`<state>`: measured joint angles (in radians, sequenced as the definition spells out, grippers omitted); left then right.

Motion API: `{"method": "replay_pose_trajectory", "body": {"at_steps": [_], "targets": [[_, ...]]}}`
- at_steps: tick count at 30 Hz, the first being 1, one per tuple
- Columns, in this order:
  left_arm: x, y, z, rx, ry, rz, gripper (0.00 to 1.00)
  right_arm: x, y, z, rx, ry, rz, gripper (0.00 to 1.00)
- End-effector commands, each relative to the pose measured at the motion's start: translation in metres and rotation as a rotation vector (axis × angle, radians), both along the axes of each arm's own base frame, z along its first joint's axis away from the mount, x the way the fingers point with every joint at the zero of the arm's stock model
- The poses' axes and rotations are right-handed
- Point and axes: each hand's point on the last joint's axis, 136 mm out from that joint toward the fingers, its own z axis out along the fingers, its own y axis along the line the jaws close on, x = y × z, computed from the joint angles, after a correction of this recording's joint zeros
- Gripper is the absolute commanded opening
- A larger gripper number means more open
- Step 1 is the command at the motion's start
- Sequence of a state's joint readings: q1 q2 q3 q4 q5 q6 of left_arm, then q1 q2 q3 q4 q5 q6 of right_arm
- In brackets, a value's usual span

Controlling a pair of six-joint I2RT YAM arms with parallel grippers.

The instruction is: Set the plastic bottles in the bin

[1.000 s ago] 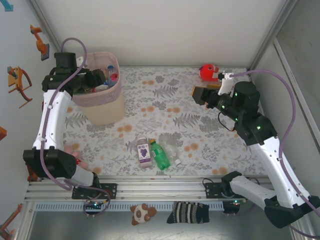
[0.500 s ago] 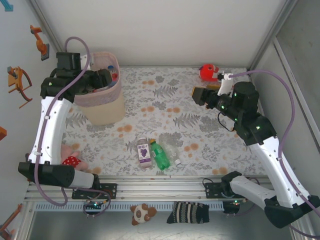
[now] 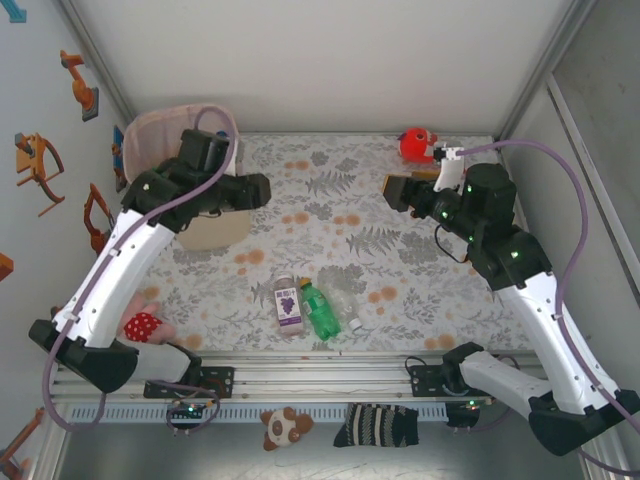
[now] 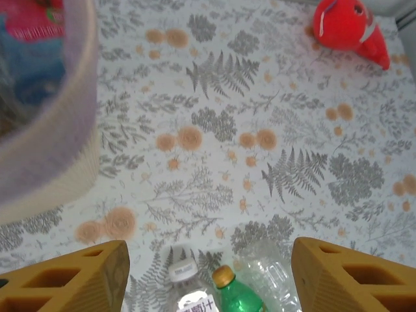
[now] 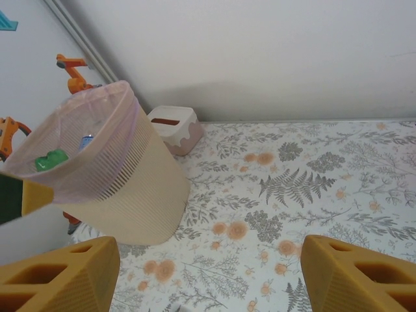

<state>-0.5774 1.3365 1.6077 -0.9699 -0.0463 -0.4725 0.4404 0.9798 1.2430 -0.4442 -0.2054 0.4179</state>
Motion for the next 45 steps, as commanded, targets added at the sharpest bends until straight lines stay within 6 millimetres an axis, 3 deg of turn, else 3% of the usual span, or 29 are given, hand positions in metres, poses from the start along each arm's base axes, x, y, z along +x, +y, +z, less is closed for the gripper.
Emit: {"method": "replay_pose_trajectory", "body": {"at_steps": [1, 12, 24, 31, 45], "targets": [[-0.014, 0.003, -0.026, 0.021, 0.062, 0.077, 0.65, 0.003, 0.005, -0.004, -0.004, -0.004, 0.023, 0.73], [-0.053, -0.027, -0.135, 0.019, 0.296, 0.071, 0.66, 0.002, 0.007, -0.010, 0.002, 0.006, 0.032, 0.72], [-0.093, -0.038, -0.217, 0.049, 0.486, 0.071, 0.76, 0.005, 0.008, -0.015, 0.007, 0.019, 0.025, 0.72], [-0.106, -0.047, -0.243, 0.059, 0.547, 0.057, 0.83, 0.009, 0.011, -0.014, 0.010, 0.024, 0.031, 0.72], [-0.117, -0.040, -0.274, 0.124, 0.613, 0.074, 0.81, 0.009, 0.008, -0.015, 0.001, 0.023, 0.019, 0.72]]}}
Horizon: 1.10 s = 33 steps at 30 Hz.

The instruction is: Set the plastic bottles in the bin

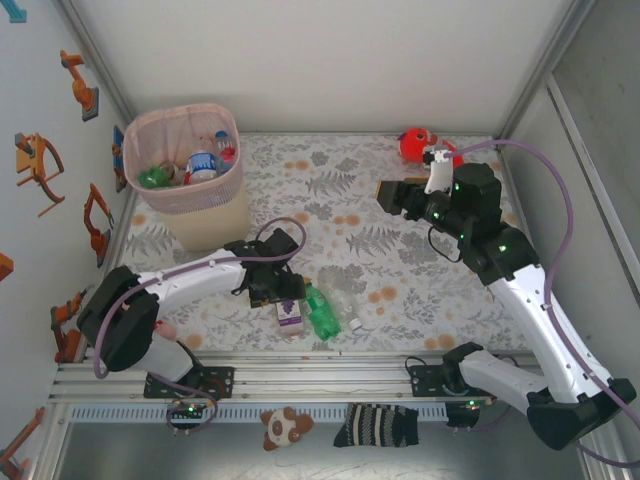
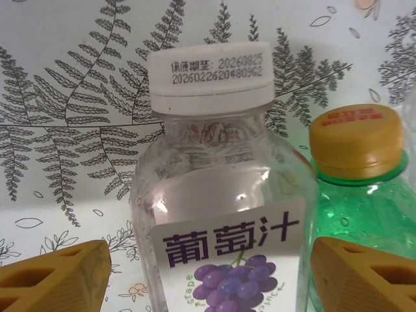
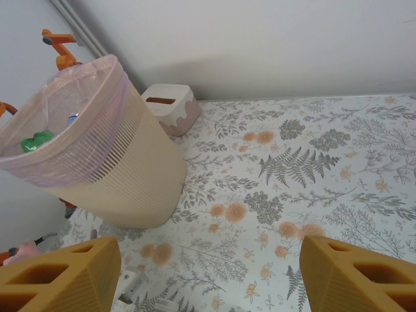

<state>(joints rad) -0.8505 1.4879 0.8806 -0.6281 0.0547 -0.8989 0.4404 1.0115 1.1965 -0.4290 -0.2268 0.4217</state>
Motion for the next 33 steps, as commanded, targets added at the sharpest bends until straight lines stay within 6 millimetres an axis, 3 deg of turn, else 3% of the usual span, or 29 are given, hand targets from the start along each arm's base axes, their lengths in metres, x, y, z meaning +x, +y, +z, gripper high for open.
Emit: {"method": "replay_pose_trajectory", "body": {"at_steps": [1, 9, 18, 24, 33], "targets": [[-0.004, 0.000, -0.007, 0.005, 0.025, 0.009, 0.81, 0.001, 0.000, 0.011, 0.021, -0.036, -0.002, 0.72], [-0.005, 0.000, -0.013, 0.012, 0.038, 0.004, 0.83, 0.000, -0.001, 0.009, 0.017, -0.032, -0.006, 0.72], [-0.002, -0.004, 0.001, -0.021, 0.009, -0.003, 0.86, 0.000, -0.001, 0.008, 0.018, -0.028, -0.008, 0.72], [-0.002, -0.006, -0.005, -0.004, 0.021, -0.021, 0.89, 0.001, 0.000, 0.008, 0.021, -0.026, -0.006, 0.71], [-0.008, 0.002, -0.019, 0.036, 0.049, -0.029, 0.78, 0.001, -0.001, 0.007, 0.016, -0.024, -0.008, 0.71]]}}
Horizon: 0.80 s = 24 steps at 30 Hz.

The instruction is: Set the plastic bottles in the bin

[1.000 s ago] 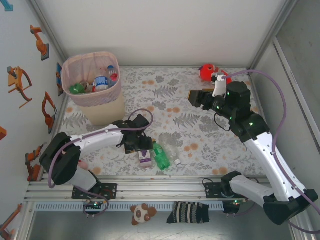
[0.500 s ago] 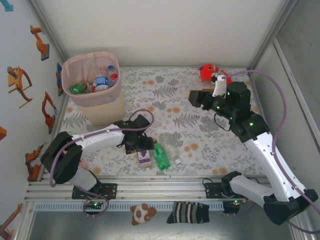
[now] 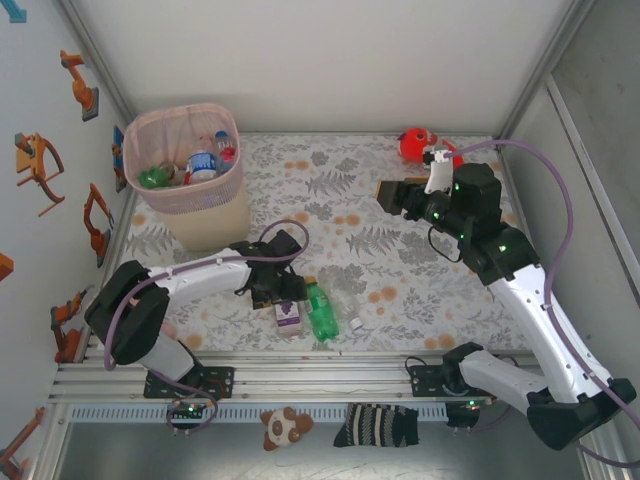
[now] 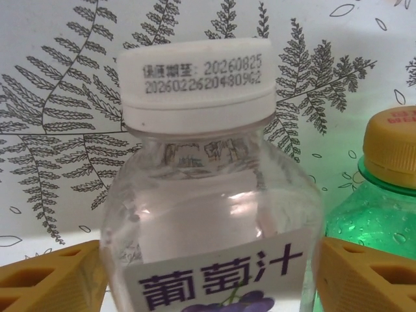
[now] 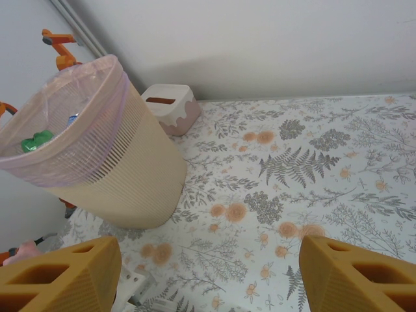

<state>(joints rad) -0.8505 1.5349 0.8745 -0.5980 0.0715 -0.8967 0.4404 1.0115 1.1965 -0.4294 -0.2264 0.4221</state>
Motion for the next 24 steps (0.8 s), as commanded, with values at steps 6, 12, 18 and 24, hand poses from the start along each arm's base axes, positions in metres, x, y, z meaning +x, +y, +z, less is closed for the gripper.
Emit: {"method": "replay_pose_trajectory", "body": {"at_steps": [6, 12, 18, 24], "targets": [[-0.008, 0.007, -0.010, 0.060, 0.032, -0.052, 0.70, 0.001, -0.001, 0.008, 0.019, -0.028, -0.007, 0.71], [-0.004, 0.015, -0.002, 0.108, 0.009, -0.074, 0.66, 0.000, -0.002, 0.012, 0.022, -0.038, -0.012, 0.71], [0.004, 0.020, 0.021, 0.130, -0.043, -0.092, 0.64, -0.001, -0.003, 0.014, 0.021, -0.040, -0.013, 0.71], [0.020, 0.019, 0.059, 0.111, -0.133, -0.124, 0.63, -0.001, -0.003, 0.016, 0.023, -0.043, -0.014, 0.71]]}}
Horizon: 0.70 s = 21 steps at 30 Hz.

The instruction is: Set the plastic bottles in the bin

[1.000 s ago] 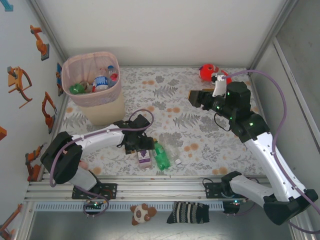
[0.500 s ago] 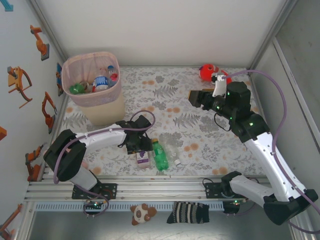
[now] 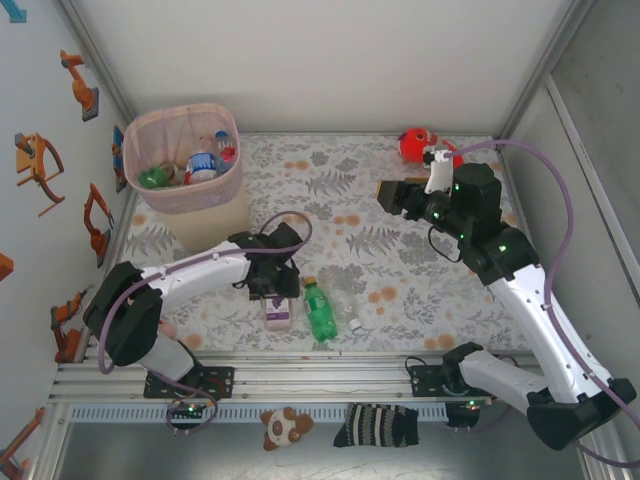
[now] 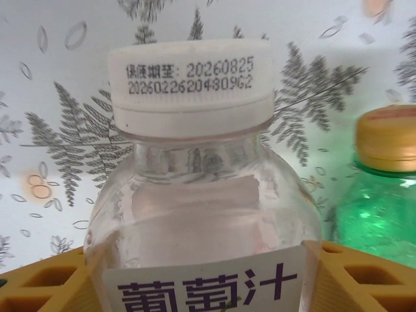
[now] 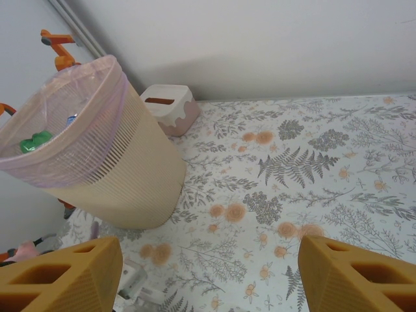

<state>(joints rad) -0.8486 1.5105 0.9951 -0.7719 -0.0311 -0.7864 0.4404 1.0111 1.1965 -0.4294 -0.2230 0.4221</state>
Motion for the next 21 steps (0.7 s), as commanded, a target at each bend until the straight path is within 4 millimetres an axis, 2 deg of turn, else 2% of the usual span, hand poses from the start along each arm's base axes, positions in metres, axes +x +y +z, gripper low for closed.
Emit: {"method": "replay_pose_trajectory", "body": {"at_steps": [1, 10, 15, 21], "targets": [[0.010, 0.006, 0.034, 0.001, -0.075, -0.047, 0.62, -0.001, -0.002, 0.015, 0.021, -0.040, -0.011, 0.71], [0.053, -0.001, 0.118, -0.106, -0.276, -0.128, 0.60, -0.001, -0.003, 0.016, 0.019, -0.043, -0.015, 0.71], [0.086, 0.002, 0.168, -0.125, -0.371, -0.162, 0.60, 0.002, 0.000, 0.014, 0.021, -0.036, -0.008, 0.70], [0.114, 0.003, 0.221, -0.152, -0.482, -0.191, 0.59, 0.003, -0.001, 0.016, 0.018, -0.041, -0.015, 0.70]]}}
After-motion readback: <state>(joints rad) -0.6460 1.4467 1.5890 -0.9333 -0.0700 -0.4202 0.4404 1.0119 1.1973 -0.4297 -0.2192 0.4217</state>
